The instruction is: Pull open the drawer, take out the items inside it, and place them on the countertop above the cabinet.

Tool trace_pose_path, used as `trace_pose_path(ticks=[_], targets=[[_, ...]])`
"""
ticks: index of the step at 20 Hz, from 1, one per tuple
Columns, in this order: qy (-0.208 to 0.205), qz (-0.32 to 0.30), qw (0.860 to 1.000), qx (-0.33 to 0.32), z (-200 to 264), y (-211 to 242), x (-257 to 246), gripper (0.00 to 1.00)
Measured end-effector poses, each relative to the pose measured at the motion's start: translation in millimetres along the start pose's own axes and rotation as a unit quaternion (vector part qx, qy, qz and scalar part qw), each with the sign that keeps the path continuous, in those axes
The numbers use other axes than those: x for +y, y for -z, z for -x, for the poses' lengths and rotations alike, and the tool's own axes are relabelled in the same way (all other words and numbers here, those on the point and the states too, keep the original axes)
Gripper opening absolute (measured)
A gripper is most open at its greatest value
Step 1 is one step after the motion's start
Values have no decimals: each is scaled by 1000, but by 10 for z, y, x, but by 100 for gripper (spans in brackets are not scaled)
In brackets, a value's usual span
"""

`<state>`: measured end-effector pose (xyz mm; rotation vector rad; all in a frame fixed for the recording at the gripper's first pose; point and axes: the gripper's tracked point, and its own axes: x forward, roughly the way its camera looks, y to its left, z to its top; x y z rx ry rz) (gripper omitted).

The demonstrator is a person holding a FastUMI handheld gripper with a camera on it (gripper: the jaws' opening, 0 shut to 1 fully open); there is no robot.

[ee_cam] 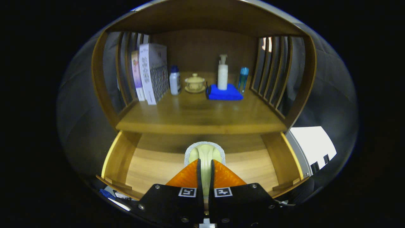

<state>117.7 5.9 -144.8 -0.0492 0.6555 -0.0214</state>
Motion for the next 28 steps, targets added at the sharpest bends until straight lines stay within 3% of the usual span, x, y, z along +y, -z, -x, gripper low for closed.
trace_pose_path(ticks=[5, 10, 17, 28], targets=[[0, 16, 996, -87, -186, -751, 37, 6], [8, 62, 992, -113, -641, -1095, 56, 6], [11, 87, 991, -97, -1125, -1153, 51, 7], [-8, 58, 995, -78, -1382, -1176, 22, 28]])
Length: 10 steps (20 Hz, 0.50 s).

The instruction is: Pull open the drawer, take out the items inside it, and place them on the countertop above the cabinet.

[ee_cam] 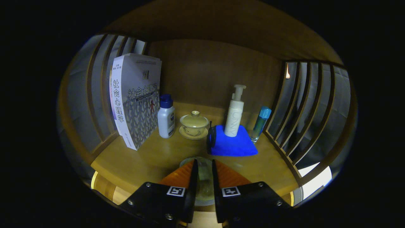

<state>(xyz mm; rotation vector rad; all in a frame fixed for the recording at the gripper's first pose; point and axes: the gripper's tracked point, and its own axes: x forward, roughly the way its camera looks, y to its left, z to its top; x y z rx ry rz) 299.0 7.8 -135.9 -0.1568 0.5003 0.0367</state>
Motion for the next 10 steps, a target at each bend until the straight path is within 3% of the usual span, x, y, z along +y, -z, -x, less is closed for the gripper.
trace_pose_path(ticks=[2, 6, 10], targets=[[-11, -9, 1000, -20, 106, -51, 15, 50], [-46, -86, 990, -102, 621, -162, 91, 96], [-52, -107, 973, -196, 1435, -252, 41, 95]])
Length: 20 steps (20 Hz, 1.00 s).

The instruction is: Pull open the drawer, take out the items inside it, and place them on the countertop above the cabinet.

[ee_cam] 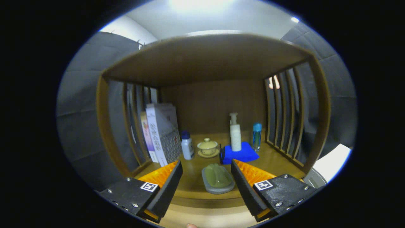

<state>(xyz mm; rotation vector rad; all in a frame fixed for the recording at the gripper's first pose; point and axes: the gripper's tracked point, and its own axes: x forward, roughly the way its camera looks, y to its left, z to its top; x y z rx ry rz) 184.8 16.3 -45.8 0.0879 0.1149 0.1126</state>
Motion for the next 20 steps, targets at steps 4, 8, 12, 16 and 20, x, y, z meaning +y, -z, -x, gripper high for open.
trace_pose_path(ticks=[4, 8, 12, 16, 20], targets=[[-16, 41, 998, -53, 796, -28, 262, 94], [-43, 63, 995, -64, 1443, 275, 536, 94], [-54, 57, 996, -51, 1812, 732, 657, 94], [-48, 52, 997, -28, 2028, 1192, 579, 94], [-16, 37, 999, 15, 2064, 1668, 386, 95]])
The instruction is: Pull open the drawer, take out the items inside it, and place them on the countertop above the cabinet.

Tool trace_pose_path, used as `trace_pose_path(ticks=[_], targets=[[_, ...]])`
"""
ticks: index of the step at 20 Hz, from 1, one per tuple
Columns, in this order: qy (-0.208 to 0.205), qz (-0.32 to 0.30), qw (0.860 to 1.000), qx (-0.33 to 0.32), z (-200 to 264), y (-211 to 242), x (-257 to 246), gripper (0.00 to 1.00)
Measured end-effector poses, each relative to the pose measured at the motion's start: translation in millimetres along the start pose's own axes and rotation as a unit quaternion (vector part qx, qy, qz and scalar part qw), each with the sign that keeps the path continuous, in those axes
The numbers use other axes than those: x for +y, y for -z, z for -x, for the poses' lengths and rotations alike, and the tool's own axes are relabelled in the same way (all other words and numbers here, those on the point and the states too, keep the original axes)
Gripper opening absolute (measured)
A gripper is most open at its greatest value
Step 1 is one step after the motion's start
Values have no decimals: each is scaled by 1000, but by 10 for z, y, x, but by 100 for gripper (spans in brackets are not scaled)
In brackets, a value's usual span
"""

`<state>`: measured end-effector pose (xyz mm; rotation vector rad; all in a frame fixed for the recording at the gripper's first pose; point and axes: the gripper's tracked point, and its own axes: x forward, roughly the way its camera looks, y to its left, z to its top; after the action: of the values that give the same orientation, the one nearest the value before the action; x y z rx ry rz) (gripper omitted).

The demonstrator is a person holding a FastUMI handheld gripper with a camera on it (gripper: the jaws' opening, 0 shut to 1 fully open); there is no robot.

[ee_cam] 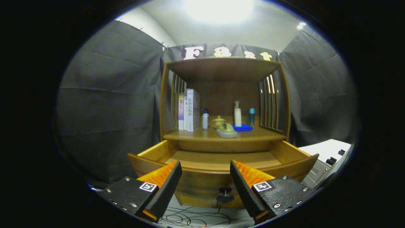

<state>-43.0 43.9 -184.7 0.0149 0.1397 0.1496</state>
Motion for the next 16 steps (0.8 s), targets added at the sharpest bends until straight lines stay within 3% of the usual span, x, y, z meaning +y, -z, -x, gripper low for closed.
trace_pose_path(ticks=[6, 16], targets=[[36, -19, 999, 32, -143, 347, -264, 95], [66, -2, 997, 32, -352, 437, -449, 95]])
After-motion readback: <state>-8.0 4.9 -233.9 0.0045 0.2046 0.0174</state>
